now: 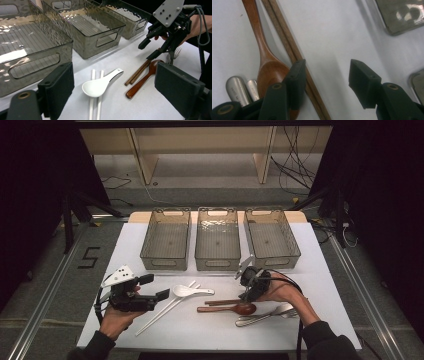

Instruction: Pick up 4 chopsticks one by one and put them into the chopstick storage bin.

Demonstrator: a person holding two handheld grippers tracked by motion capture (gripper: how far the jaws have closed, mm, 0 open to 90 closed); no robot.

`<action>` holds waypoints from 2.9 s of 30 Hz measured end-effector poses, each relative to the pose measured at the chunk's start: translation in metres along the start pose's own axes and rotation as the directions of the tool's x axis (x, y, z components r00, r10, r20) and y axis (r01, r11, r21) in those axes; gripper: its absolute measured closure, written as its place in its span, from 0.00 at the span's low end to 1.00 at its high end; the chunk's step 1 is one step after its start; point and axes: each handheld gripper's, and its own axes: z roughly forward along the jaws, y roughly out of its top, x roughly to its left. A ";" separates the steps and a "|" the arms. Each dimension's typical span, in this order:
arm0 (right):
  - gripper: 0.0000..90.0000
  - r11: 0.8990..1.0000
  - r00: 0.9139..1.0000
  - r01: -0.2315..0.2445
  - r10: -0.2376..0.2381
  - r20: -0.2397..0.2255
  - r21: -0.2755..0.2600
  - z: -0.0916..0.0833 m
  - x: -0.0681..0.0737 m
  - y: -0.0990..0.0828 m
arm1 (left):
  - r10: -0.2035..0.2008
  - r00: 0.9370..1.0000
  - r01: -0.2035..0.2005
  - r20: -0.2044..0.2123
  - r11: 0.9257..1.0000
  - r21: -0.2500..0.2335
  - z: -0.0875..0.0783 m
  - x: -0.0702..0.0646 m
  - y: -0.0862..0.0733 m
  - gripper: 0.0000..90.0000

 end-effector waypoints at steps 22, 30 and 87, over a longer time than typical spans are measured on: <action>0.65 0.999 1.000 0.010 -0.010 -0.013 0.051 0.010 -0.009 -0.005 | 0.005 1.000 -0.005 0.002 1.000 0.002 0.000 -0.001 0.000 0.17; 0.65 0.998 0.998 0.036 -0.034 -0.046 0.046 0.003 -0.009 -0.007 | 0.004 1.000 -0.004 0.003 1.000 0.003 0.000 -0.001 0.000 0.17; 0.92 0.966 0.978 0.201 -0.188 -0.093 0.162 0.008 -0.008 -0.008 | 0.010 1.000 -0.010 -0.007 1.000 0.004 0.000 -0.001 0.000 0.17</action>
